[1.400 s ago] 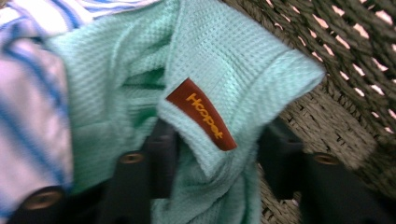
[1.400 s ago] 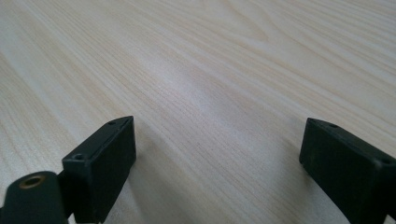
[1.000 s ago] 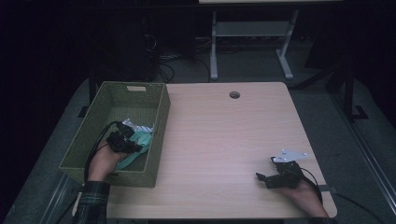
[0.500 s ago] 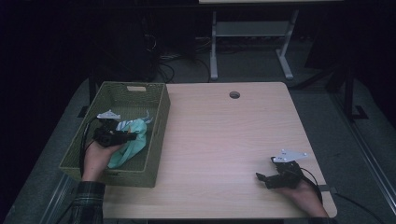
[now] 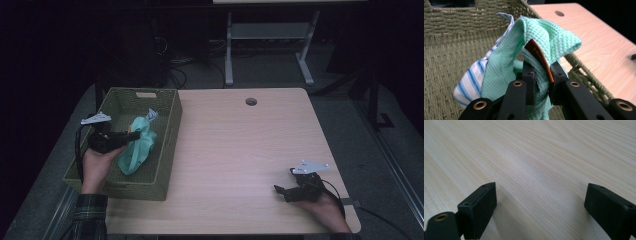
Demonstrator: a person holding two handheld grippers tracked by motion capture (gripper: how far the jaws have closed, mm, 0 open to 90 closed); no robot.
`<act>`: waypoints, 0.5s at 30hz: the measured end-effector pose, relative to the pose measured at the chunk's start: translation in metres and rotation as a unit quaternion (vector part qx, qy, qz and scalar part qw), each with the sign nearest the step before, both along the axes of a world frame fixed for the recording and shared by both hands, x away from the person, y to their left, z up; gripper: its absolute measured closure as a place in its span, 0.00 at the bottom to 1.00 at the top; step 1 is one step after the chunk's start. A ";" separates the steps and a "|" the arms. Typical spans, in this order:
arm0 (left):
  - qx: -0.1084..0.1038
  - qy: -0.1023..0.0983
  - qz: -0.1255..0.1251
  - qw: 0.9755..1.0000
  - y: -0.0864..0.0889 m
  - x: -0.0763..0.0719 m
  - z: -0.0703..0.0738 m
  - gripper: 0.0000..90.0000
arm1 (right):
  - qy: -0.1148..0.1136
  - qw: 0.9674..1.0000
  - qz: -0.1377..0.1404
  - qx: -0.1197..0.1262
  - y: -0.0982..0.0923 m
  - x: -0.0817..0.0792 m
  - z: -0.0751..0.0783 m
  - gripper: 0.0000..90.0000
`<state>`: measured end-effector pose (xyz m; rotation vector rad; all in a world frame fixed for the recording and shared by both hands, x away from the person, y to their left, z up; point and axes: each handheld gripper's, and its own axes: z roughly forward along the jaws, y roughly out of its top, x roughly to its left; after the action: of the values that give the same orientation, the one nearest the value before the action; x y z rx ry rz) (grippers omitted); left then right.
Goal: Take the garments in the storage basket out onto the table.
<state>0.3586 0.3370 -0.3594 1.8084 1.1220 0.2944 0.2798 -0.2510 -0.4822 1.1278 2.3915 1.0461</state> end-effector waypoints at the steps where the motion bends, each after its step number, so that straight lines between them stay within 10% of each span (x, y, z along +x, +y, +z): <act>1: -0.004 -0.002 -0.001 1.000 0.001 0.000 0.001 0.87 | 0.000 1.000 0.000 0.000 0.000 0.000 0.000 0.12; 15: -0.035 -0.036 -0.015 0.999 0.001 -0.004 0.029 0.87 | 0.000 1.000 -0.001 0.000 0.000 0.000 0.000 0.12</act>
<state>0.3548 0.3381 -0.3301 1.7384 1.0416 0.2979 0.2798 -0.2511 -0.4822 1.1303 2.3895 1.0467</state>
